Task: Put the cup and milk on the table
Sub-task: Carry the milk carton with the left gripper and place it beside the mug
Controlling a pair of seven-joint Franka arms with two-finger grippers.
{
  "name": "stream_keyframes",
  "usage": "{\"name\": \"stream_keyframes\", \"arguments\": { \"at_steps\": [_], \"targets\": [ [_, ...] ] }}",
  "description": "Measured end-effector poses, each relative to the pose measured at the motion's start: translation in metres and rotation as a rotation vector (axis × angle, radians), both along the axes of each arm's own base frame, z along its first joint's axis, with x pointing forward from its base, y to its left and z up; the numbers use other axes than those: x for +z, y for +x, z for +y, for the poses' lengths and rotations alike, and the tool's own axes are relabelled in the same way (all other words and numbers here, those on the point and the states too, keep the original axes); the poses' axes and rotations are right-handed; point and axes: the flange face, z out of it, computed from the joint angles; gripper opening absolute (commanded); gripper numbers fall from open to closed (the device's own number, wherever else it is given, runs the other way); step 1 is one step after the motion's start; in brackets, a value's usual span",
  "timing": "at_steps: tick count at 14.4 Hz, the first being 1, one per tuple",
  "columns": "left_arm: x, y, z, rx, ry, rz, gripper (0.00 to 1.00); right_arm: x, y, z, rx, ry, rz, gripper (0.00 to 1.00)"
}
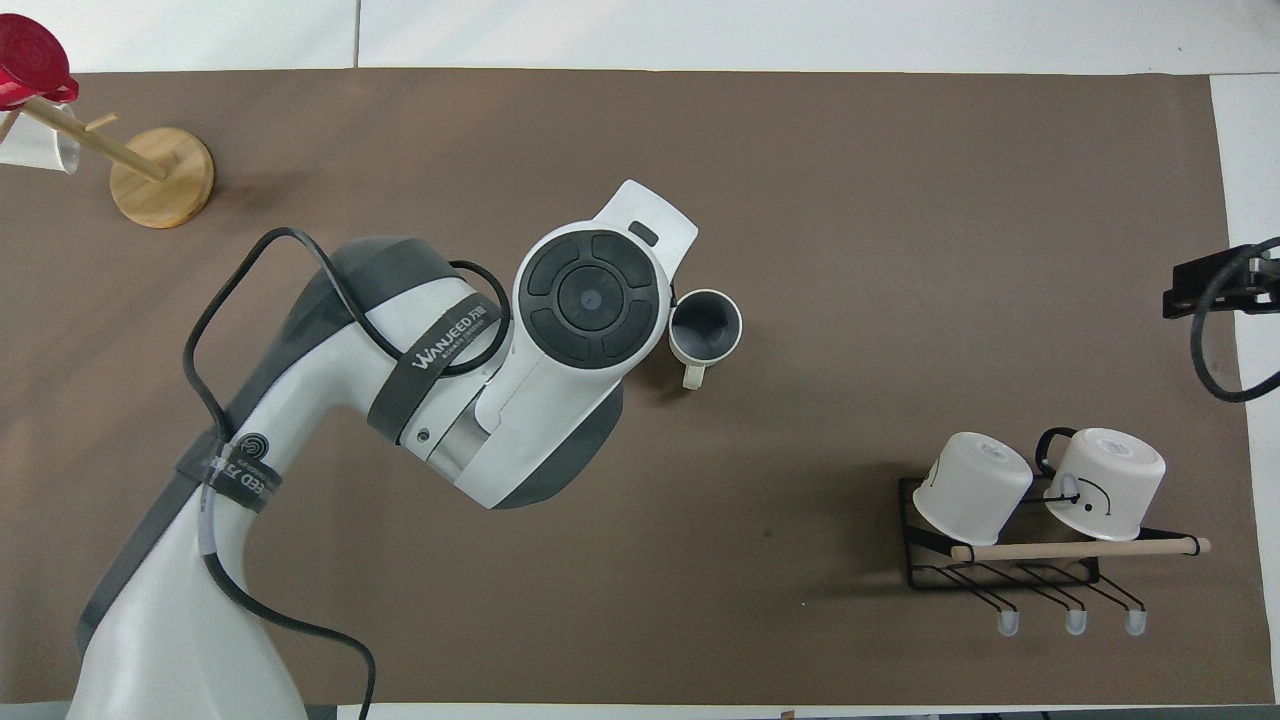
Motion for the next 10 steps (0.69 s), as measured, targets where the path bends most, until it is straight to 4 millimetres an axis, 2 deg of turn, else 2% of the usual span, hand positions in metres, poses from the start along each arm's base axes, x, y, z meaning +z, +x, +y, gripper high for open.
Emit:
{"name": "stream_keyframes", "arguments": {
  "at_steps": [5, 10],
  "targets": [
    [-0.005, -0.002, -0.002, 0.013, 0.013, 0.011, 0.0, 0.004, 0.007, 0.014, 0.088, 0.0, 0.006, 1.0],
    [-0.02, 0.0, -0.004, 0.014, 0.026, 0.027, 0.0, 0.003, 0.008, 0.02, 0.173, 0.002, 0.009, 1.0]
  ]
}}
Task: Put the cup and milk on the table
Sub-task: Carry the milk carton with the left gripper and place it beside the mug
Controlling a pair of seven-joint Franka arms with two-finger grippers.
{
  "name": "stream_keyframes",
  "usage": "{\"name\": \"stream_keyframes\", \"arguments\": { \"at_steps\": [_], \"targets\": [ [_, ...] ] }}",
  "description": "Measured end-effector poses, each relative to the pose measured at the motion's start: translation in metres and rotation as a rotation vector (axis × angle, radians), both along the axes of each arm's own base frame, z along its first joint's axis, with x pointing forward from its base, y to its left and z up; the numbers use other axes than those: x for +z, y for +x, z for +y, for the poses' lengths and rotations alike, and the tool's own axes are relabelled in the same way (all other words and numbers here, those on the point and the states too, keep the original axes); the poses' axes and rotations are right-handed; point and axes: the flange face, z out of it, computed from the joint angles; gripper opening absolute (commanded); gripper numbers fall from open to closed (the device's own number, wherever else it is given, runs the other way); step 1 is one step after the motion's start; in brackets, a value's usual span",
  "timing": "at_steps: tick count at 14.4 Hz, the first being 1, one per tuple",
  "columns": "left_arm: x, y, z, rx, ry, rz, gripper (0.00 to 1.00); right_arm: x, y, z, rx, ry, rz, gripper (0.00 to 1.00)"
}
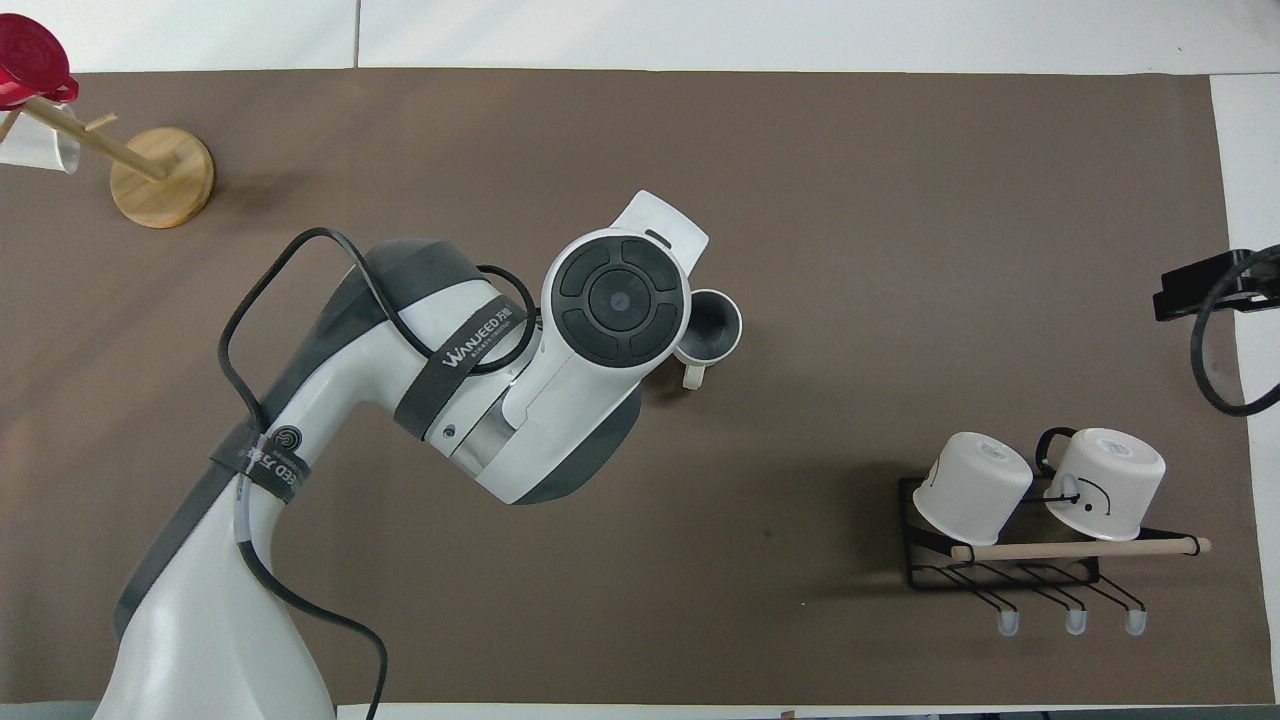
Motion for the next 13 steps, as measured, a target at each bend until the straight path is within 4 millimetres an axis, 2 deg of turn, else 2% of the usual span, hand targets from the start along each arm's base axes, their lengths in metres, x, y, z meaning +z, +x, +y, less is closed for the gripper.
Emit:
{"name": "stream_keyframes", "arguments": {
  "at_steps": [6, 12, 13],
  "targets": [
    [-0.001, 0.001, -0.003, -0.004, -0.001, -0.004, 0.0, 0.018, 0.001, 0.01, 0.018, 0.024, 0.015, 1.0],
    [-0.001, 0.002, -0.006, -0.01, -0.018, -0.019, 0.0, 0.012, 0.007, 0.019, 0.035, 0.024, 0.011, 1.0],
    [-0.001, 0.002, -0.006, -0.01, -0.019, -0.021, 0.07, 0.012, 0.007, 0.019, 0.035, 0.024, 0.012, 1.0]
  ]
}}
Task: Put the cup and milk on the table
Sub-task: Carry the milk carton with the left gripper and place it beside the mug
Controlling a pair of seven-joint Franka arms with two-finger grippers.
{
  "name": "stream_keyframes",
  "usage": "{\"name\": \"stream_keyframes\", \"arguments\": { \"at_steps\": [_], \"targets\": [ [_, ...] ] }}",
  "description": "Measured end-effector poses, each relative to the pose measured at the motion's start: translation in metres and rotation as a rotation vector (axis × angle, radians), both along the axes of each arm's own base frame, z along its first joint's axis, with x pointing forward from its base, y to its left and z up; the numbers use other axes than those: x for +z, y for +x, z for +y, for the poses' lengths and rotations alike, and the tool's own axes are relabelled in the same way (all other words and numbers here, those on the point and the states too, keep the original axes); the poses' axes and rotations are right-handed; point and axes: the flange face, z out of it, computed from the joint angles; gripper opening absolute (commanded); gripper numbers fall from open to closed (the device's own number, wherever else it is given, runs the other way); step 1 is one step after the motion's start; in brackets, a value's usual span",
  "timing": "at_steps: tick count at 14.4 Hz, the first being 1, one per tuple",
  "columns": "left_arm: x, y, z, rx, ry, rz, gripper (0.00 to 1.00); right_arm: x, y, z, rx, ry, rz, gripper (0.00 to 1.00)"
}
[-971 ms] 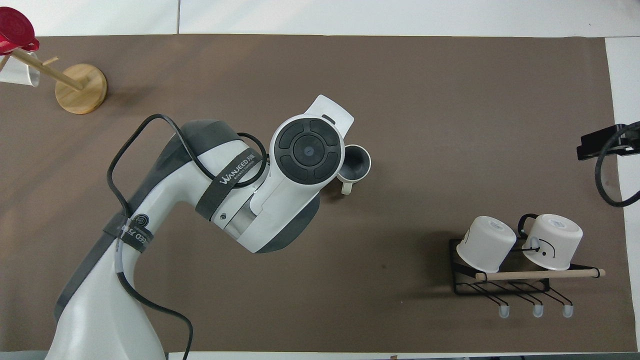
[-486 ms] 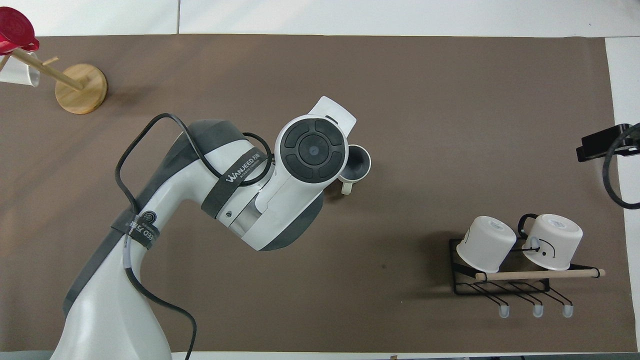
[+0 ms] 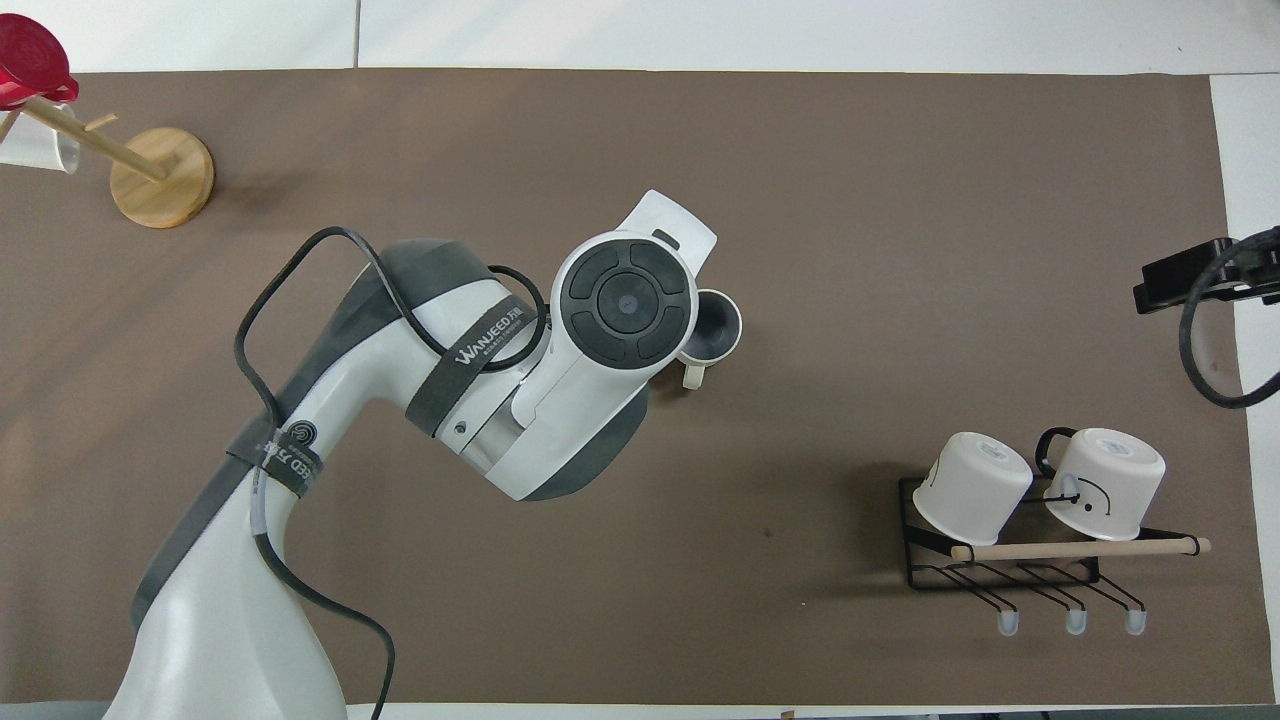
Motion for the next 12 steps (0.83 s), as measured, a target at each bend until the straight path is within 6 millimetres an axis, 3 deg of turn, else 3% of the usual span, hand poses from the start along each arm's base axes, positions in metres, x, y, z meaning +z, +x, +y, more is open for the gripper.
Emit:
{"name": "stream_keyframes", "arguments": {
  "at_steps": [1, 2, 3, 4, 8, 12],
  "targets": [
    [0.0, 0.0, 0.0, 0.0, -0.001, -0.001, 0.37, 0.0, 0.0, 0.0, 0.0, 0.0, 0.001, 1.0],
    [0.0, 0.0, 0.0, 0.0, -0.002, -0.002, 0.75, -0.001, 0.0, 0.0, 0.0, 0.0, 0.001, 1.0],
    [0.0, 0.0, 0.0, 0.0, -0.002, -0.002, 0.94, -0.001, 0.0, 0.0, 0.0, 0.0, 0.002, 1.0],
    [0.0, 0.0, 0.0, 0.0, -0.002, -0.002, 1.0, -0.001, 0.0, 0.0, 0.0, 0.0, 0.002, 1.0],
    [0.005, 0.003, 0.001, 0.007, -0.009, -0.011, 1.0, -0.001, 0.0, 0.0, 0.0, 0.0, 0.003, 1.0],
    [0.047, 0.001, 0.019, 0.035, -0.017, -0.033, 1.0, -0.003, 0.0, 0.0, 0.0, 0.0, 0.006, 1.0]
  ]
}}
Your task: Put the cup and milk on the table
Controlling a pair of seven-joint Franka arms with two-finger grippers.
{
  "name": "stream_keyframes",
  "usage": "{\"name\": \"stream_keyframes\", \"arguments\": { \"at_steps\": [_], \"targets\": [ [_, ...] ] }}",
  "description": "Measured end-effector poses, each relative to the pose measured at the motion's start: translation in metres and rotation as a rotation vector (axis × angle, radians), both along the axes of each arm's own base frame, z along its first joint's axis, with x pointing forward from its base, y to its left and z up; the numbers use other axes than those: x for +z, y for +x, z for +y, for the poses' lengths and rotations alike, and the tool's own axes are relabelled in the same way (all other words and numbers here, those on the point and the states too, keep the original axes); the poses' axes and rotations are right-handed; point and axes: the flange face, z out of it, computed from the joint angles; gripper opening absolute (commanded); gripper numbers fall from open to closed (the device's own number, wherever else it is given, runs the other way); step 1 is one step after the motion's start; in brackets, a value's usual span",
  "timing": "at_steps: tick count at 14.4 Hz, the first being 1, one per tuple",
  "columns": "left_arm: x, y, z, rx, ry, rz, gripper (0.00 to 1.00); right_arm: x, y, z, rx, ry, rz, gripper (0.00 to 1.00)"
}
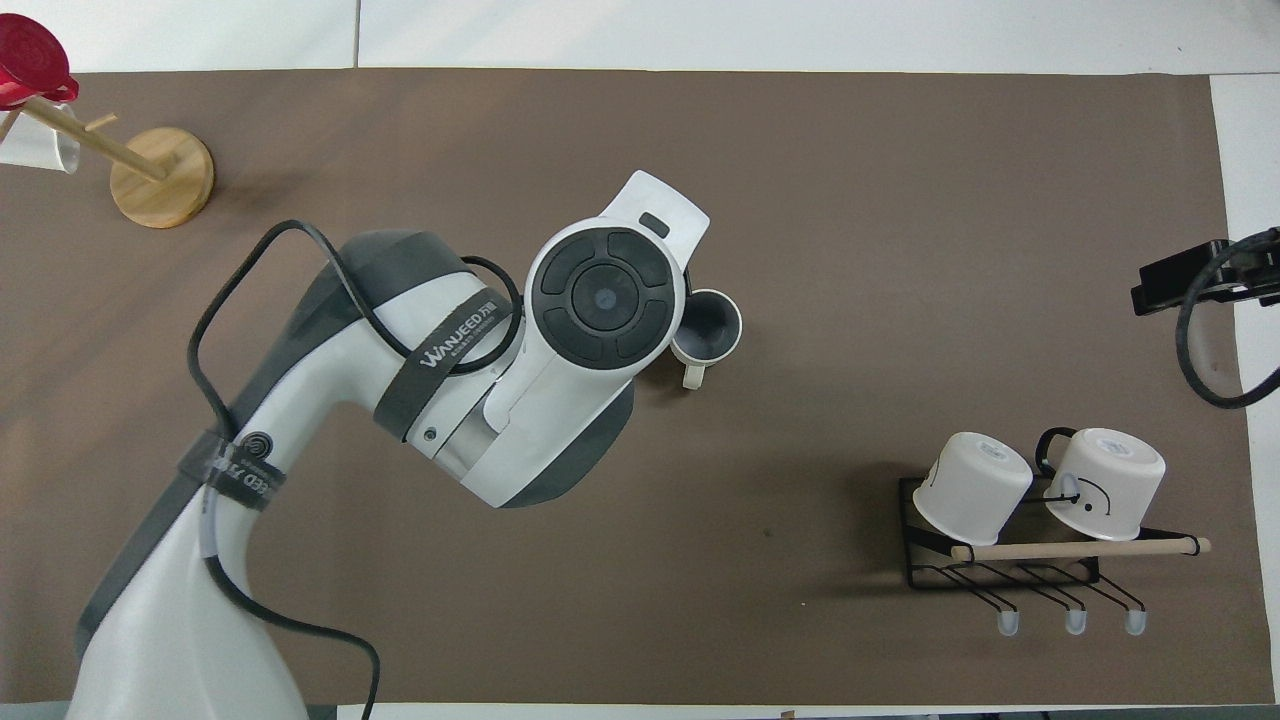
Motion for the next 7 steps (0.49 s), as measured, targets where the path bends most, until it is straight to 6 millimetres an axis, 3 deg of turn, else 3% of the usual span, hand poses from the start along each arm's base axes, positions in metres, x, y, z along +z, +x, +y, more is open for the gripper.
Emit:
{"name": "stream_keyframes", "arguments": {
  "at_steps": [3, 7],
  "targets": [
    [0.038, 0.002, 0.049, 0.025, 0.009, -0.013, 1.0, -0.001, 0.0, 0.0, 0.0, 0.0, 0.002, 1.0],
    [0.055, 0.009, 0.144, -0.021, 0.036, 0.037, 1.0, -0.001, 0.0, 0.0, 0.001, -0.003, 0.002, 1.0]
  ]
}}
